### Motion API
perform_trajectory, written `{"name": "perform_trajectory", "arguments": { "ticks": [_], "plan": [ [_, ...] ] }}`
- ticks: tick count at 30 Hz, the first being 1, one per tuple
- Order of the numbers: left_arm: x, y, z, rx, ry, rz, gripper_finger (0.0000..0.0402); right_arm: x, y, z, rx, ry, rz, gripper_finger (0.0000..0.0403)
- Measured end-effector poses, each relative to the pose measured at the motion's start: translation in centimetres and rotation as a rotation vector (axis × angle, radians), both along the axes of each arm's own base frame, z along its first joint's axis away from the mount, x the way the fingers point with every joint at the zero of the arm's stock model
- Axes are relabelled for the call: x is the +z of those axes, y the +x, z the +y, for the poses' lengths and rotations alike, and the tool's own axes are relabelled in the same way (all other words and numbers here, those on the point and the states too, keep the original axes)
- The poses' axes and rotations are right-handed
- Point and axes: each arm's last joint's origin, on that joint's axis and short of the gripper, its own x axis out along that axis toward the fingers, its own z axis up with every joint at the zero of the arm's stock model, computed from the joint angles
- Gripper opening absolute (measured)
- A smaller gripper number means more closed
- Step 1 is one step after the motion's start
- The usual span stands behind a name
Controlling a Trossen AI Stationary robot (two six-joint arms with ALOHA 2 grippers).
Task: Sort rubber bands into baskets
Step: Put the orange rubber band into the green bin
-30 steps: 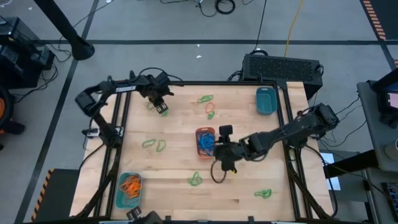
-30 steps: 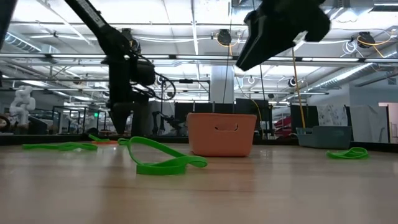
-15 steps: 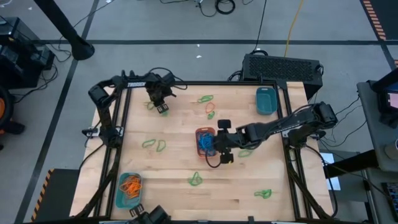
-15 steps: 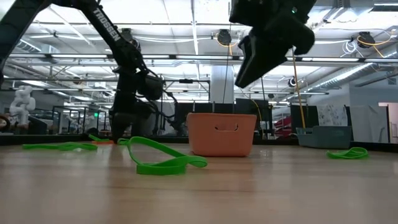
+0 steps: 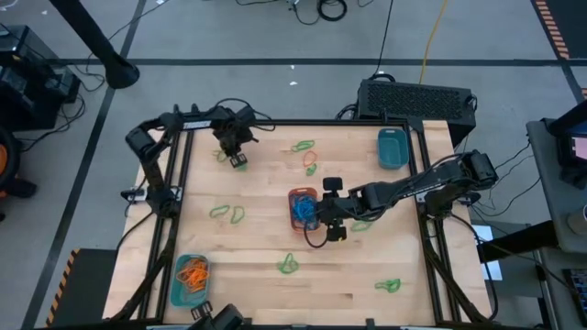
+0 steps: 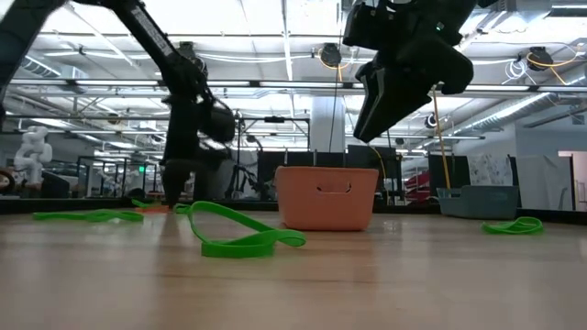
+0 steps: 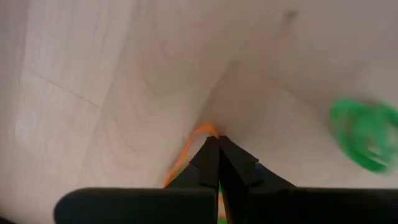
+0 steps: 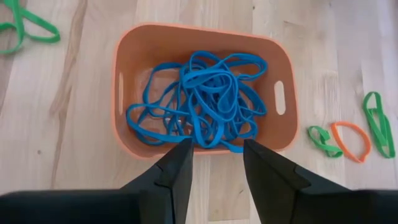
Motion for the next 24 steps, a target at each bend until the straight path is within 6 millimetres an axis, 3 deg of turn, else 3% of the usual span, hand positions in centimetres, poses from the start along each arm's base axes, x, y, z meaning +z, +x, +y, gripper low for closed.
{"name": "perform_trajectory", "arguments": {
  "ticks": [10,16,24],
  "plan": [
    [8.1,-1.5,-2.1,0.017,0.095,-0.291,0.0003,0.0,0.0,0.1,-0.012,0.035,0.000,0.0135],
    [11.2,-3.6,-4.3,0.086,0.083,-0.323,0.0002,0.0,-0.2,0.7,-0.007,0.045,0.002,0.0135],
    [13.3,-4.2,-10.7,0.058,-0.089,-0.287,0.0002,-0.1,-0.5,2.2,0.034,0.048,0.005,0.0135]
  ]
}}
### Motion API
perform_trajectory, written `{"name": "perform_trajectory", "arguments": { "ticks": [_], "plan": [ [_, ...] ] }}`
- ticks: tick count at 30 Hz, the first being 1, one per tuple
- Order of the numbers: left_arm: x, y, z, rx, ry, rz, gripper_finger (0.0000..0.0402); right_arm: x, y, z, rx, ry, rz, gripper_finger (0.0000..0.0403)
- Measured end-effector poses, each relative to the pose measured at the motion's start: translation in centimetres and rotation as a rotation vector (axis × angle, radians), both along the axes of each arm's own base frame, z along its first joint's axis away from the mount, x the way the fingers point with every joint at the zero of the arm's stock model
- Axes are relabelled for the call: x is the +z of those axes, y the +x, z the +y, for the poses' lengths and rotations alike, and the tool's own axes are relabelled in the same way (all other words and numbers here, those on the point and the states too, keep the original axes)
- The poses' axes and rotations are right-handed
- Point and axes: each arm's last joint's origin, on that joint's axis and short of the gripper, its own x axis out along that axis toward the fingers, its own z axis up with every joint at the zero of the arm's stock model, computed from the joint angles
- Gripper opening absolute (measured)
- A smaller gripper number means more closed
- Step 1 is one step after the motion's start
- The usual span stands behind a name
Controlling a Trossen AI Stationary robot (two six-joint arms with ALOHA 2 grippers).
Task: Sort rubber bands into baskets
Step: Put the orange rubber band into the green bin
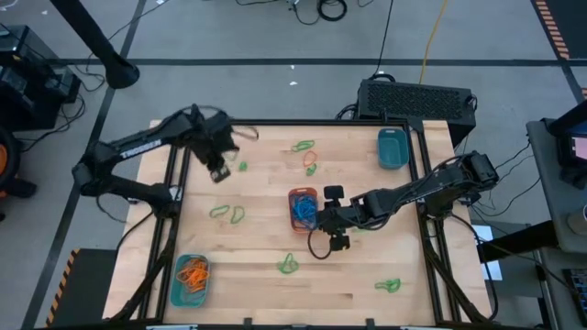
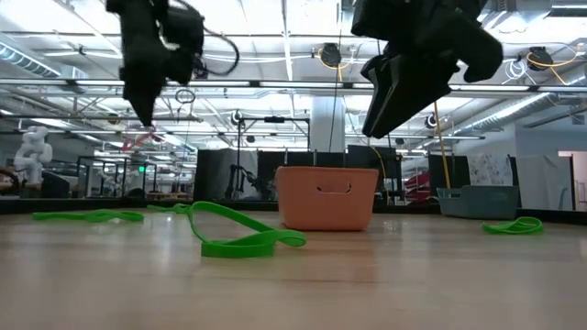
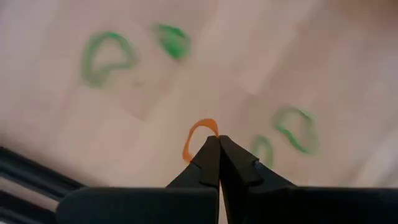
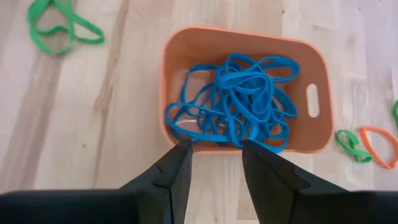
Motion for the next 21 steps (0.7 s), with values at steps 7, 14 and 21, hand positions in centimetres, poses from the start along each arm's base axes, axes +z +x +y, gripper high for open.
{"name": "perform_trajectory", "arguments": {
  "ticks": [7,14,21],
  "plan": [
    [0.5,-0.3,-7.4,-0.104,-0.032,-0.034,0.0002,0.0,-0.1,0.6,-0.007,0.016,-0.004,0.0135],
    [-0.1,-2.0,-14.4,-0.109,-0.127,-0.013,0.0002,0.0,-0.2,0.6,-0.046,0.042,-0.010,0.0135],
    [-1.5,-2.2,-21.4,-0.149,-0.258,-0.021,0.0002,0.0,-0.2,0.6,-0.071,0.058,-0.015,0.0135]
  ]
}}
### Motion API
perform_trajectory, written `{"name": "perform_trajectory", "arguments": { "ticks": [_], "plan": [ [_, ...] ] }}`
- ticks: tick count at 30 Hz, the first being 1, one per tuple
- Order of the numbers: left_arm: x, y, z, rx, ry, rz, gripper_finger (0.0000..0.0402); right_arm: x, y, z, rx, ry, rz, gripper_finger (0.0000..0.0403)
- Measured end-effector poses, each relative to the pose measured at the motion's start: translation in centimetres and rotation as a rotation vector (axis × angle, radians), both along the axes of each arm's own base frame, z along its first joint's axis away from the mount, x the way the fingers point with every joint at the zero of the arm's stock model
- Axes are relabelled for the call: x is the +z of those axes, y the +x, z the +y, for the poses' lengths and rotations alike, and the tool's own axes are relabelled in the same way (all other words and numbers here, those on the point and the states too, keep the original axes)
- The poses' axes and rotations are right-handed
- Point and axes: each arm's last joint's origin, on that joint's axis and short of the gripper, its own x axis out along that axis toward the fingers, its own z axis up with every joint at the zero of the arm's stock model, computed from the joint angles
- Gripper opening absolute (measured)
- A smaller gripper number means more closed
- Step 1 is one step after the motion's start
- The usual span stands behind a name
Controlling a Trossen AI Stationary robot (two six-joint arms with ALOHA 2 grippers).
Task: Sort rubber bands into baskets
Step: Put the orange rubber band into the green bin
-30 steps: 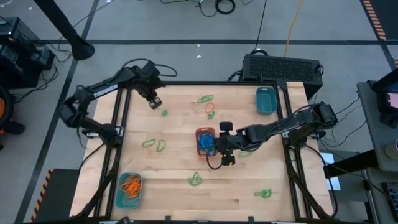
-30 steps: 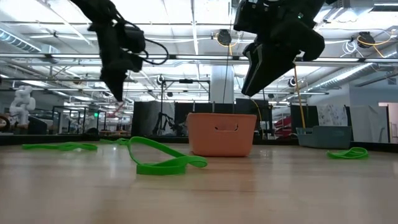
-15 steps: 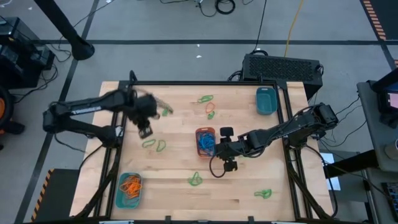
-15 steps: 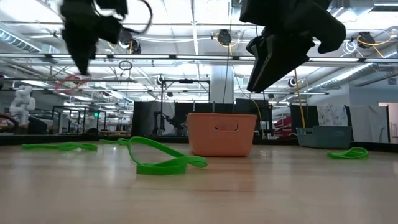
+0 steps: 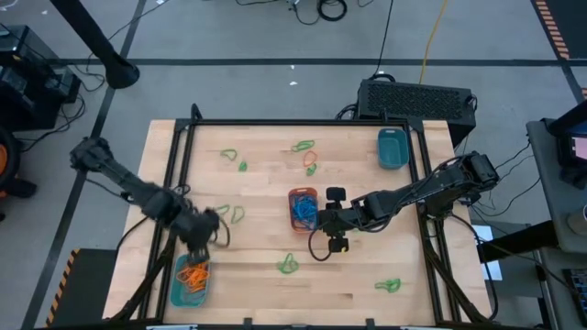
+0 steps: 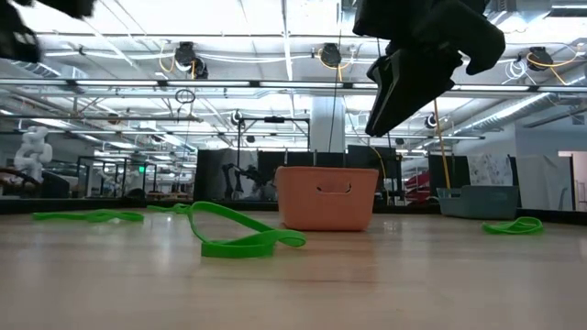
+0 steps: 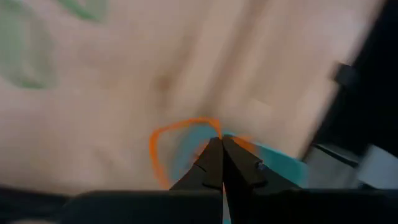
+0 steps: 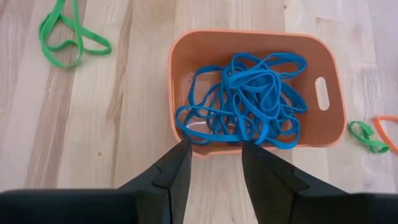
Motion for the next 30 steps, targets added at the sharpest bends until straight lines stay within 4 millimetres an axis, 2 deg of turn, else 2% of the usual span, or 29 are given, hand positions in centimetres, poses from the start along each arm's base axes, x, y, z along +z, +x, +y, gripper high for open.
{"name": "perform_trajectory", "arguments": {
  "ticks": [5,12,17,22,30],
  "plan": [
    [-0.9,-0.2,-4.5,-0.052,-0.091,0.013,0.0001,0.0,0.0,0.0,0.000,0.000,0.000,0.0135],
    [-3.6,-0.8,-8.0,-0.085,-0.033,0.151,0.0001,0.0,0.0,0.0,0.004,-0.003,0.000,0.0135],
    [-5.3,-0.9,-9.2,-0.121,-0.001,0.242,0.0001,0.0,0.0,0.0,0.008,-0.006,0.001,0.0135],
    [-6.4,-0.6,-9.6,-0.114,0.041,0.264,0.0003,0.0,0.0,0.0,0.015,-0.011,0.001,0.0135],
    [-6.5,-0.5,-9.6,-0.086,0.048,0.276,0.0055,0.0,0.0,0.0,0.008,-0.006,0.000,0.0135]
  ]
}}
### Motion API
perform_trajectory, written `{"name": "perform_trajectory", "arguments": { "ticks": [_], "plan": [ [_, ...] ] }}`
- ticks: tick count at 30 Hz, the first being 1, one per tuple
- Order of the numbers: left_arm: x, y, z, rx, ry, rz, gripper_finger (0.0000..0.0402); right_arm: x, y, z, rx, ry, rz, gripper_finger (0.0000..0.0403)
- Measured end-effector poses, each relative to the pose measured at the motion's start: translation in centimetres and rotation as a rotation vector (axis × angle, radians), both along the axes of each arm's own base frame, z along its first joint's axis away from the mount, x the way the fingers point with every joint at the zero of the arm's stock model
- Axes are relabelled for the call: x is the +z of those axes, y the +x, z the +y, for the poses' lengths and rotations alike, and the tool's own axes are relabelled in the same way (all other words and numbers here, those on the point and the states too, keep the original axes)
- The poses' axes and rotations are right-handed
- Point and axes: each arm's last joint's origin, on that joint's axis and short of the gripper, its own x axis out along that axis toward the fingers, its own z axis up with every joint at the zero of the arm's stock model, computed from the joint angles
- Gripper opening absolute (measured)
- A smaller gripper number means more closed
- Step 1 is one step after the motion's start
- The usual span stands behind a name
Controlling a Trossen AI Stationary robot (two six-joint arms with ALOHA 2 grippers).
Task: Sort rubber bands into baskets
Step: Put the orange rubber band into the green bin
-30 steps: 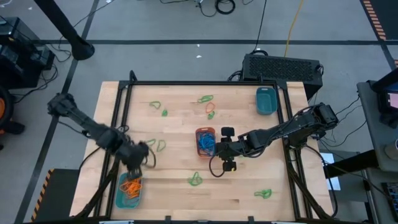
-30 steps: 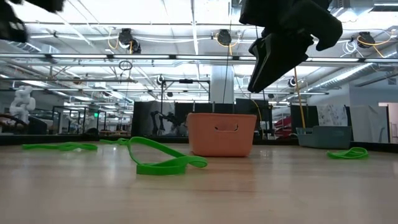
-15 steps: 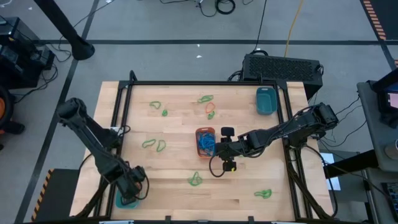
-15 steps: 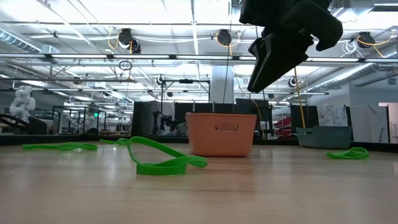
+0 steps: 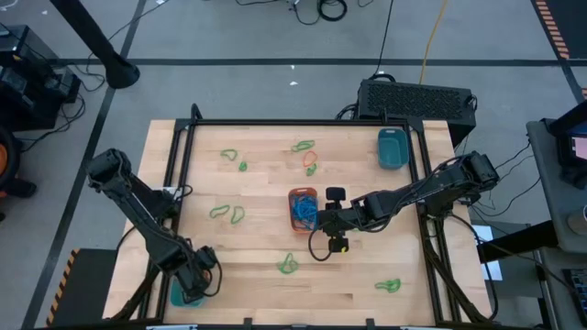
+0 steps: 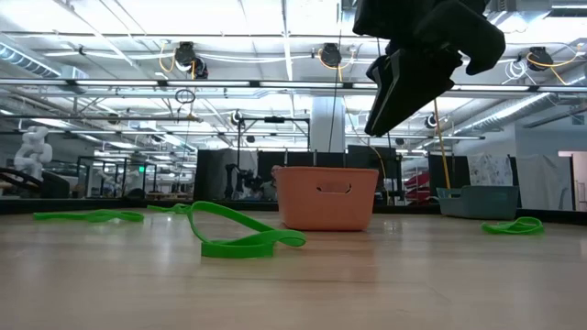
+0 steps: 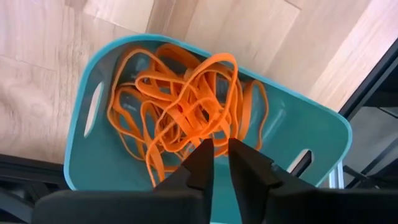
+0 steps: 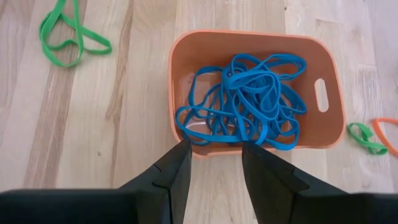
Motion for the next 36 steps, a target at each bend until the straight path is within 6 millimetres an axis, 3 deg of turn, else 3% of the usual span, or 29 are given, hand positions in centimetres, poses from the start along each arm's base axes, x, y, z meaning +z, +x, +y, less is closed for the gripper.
{"name": "perform_trajectory", "arguments": {
  "ticks": [7,13,16,19,23,29,33,36],
  "plan": [
    [0.2,0.2,0.0,-0.010,-0.004,-0.006,0.0088,0.0,0.0,0.0,0.003,-0.002,0.000,0.0135],
    [2.3,1.7,0.3,-0.013,-0.083,-0.065,0.0090,0.0,0.0,-0.1,0.021,-0.015,0.004,0.0135],
    [3.6,2.7,1.1,-0.041,-0.082,-0.168,0.0091,0.0,0.0,-0.1,0.016,-0.014,0.005,0.0135],
    [4.7,4.4,2.8,-0.188,0.081,-0.410,0.0091,-0.1,-0.1,-0.1,0.015,-0.016,0.016,0.0135],
    [5.5,8.1,7.7,-0.288,0.518,-0.653,0.0091,-0.2,-0.3,-0.2,-0.024,-0.004,0.038,0.0135],
    [6.1,14.1,17.9,-0.188,0.582,-0.815,0.0091,-0.6,-1.2,-0.2,-0.134,0.032,0.105,0.0135],
    [5.9,16.0,24.2,-0.105,0.671,-0.903,0.0091,-0.9,-2.2,0.0,-0.200,-0.019,0.171,0.0135],
    [5.6,17.3,27.5,-0.044,0.622,-1.042,0.0091,-1.0,-3.0,0.2,-0.230,-0.092,0.214,0.0135]
  ]
}}
